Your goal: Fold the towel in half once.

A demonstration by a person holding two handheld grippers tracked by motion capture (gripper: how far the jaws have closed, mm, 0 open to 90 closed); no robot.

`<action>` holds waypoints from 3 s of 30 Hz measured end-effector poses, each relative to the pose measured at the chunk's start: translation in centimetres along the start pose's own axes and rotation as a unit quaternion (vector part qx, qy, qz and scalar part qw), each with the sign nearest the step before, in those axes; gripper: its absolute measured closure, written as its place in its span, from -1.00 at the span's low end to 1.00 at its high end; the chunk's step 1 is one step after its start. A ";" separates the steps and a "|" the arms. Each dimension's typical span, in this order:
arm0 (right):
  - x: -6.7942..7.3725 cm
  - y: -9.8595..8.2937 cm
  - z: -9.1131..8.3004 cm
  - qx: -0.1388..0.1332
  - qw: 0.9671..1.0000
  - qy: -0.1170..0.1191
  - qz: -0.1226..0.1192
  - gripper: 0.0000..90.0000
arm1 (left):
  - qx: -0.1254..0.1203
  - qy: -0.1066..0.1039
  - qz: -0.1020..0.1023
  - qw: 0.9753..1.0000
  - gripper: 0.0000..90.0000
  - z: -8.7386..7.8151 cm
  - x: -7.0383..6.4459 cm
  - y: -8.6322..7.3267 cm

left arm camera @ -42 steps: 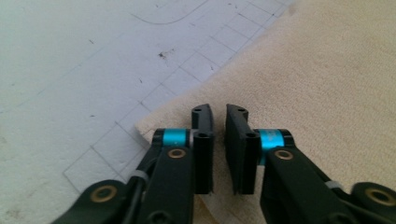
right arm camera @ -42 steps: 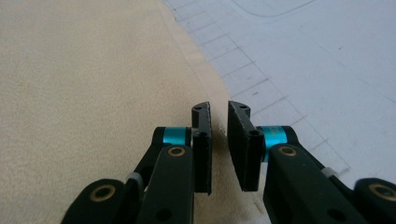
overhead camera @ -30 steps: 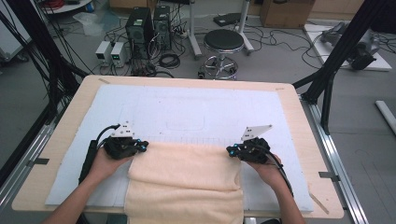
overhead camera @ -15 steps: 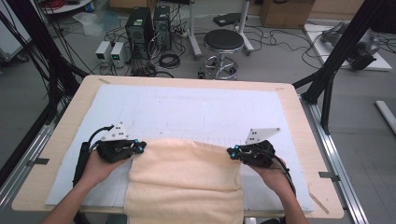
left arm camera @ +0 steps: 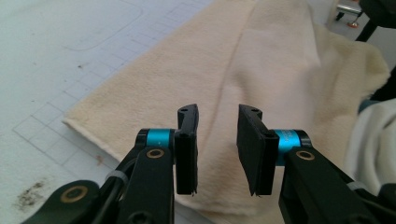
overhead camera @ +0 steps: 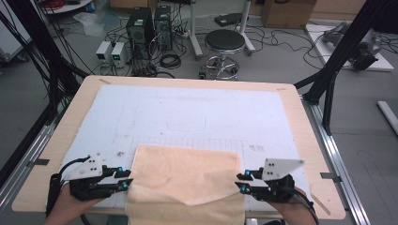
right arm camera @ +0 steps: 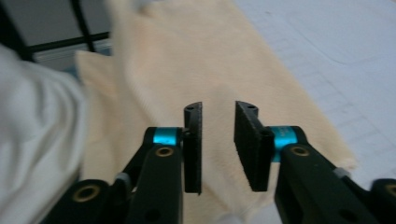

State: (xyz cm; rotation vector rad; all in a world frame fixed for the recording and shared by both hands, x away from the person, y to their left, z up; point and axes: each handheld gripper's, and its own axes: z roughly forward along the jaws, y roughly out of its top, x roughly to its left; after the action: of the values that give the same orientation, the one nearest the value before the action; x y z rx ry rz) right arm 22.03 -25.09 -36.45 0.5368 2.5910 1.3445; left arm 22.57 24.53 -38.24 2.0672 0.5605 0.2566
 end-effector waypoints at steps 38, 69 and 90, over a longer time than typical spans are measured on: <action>-10.7 -2.0 8.5 0.091 0.994 -0.007 0.067 0.87 | 0.082 0.070 -0.075 0.991 0.87 8.7 9.0 -0.3; -20.7 4.1 9.1 0.054 0.987 -0.116 0.097 0.27 | 0.040 0.150 -0.115 0.981 0.18 10.8 17.7 6.7; -14.3 1.4 9.0 0.081 0.992 -0.087 0.038 0.24 | 0.032 0.093 -0.056 0.994 -0.06 8.2 8.8 1.7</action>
State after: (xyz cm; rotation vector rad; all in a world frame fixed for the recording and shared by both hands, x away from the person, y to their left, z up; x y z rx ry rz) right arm 38.39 -23.14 -40.67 0.7492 2.5715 1.0596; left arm 33.95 21.89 -41.50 2.0765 0.8061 0.3725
